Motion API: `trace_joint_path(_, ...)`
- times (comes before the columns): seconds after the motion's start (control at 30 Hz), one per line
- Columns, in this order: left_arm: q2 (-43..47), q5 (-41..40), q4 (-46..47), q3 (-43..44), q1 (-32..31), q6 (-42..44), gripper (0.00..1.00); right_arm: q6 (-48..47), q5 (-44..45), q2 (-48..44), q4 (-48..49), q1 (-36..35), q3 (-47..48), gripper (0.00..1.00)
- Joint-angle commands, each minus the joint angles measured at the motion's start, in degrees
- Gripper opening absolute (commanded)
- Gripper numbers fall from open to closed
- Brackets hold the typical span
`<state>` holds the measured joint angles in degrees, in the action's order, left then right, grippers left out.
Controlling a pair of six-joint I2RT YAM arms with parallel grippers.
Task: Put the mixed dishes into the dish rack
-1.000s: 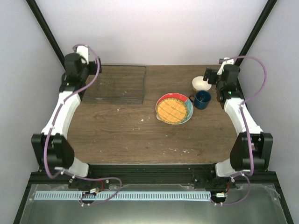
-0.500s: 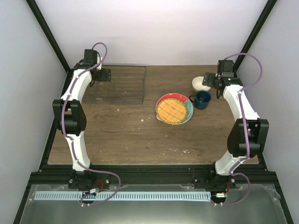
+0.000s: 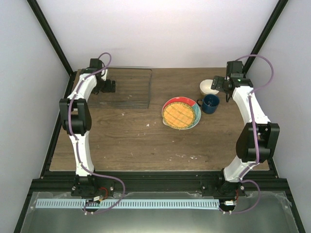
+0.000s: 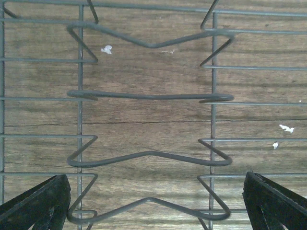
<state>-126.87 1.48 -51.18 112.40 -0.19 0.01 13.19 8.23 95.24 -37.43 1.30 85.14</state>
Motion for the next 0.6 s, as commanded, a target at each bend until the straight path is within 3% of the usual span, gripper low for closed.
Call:
trace_joint_path(0.0, -0.6, -1.2, 0.2, -0.8, 0.3, -0.2, 1.00, 0.9, 0.5, 1.1, -1.2, -0.5, 3.2, 1.00)
trace_joint_path(0.47, -0.7, 0.1, 0.4, -5.6, 0.3, 0.0, 1.00, 0.8, -0.7, 3.6, -2.1, -0.5, 5.3, 1.00)
trace_joint_path(0.57, 2.0, 0.9, 1.4, -10.6, -0.4, -0.8, 1.00, 0.8, -0.9, 4.1, -2.7, -0.5, 6.6, 1.00)
